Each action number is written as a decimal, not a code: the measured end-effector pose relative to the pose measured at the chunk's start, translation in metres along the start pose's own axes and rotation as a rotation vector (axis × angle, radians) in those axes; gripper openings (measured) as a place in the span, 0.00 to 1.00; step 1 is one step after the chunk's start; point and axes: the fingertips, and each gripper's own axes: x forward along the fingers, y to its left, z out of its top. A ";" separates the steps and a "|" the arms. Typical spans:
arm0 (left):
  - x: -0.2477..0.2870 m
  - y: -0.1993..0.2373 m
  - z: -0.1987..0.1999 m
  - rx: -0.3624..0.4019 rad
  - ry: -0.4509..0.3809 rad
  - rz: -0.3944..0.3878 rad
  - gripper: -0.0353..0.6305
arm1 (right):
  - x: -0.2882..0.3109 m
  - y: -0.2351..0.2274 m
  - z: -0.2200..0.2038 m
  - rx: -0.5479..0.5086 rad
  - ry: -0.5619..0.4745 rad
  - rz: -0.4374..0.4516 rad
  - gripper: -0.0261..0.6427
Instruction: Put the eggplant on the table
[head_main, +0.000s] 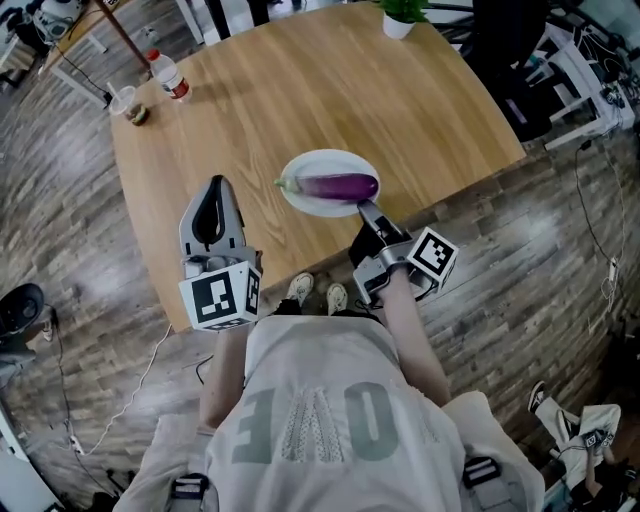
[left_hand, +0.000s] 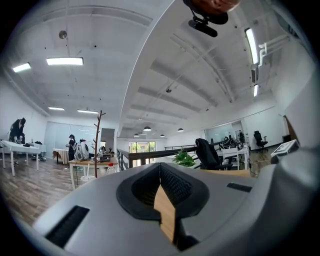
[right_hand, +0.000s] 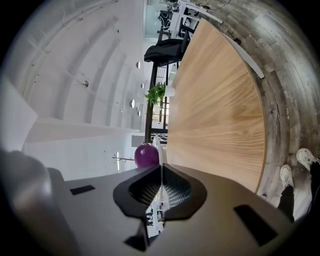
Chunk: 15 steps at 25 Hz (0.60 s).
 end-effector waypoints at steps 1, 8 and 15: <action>0.001 0.002 0.001 0.001 -0.002 0.003 0.07 | 0.008 -0.003 0.001 0.000 0.005 0.000 0.08; 0.002 0.020 0.000 0.007 -0.008 0.034 0.07 | 0.058 -0.032 0.006 0.010 0.022 -0.011 0.08; -0.002 0.032 -0.005 0.020 0.010 0.071 0.07 | 0.087 -0.058 0.008 -0.004 0.044 -0.076 0.08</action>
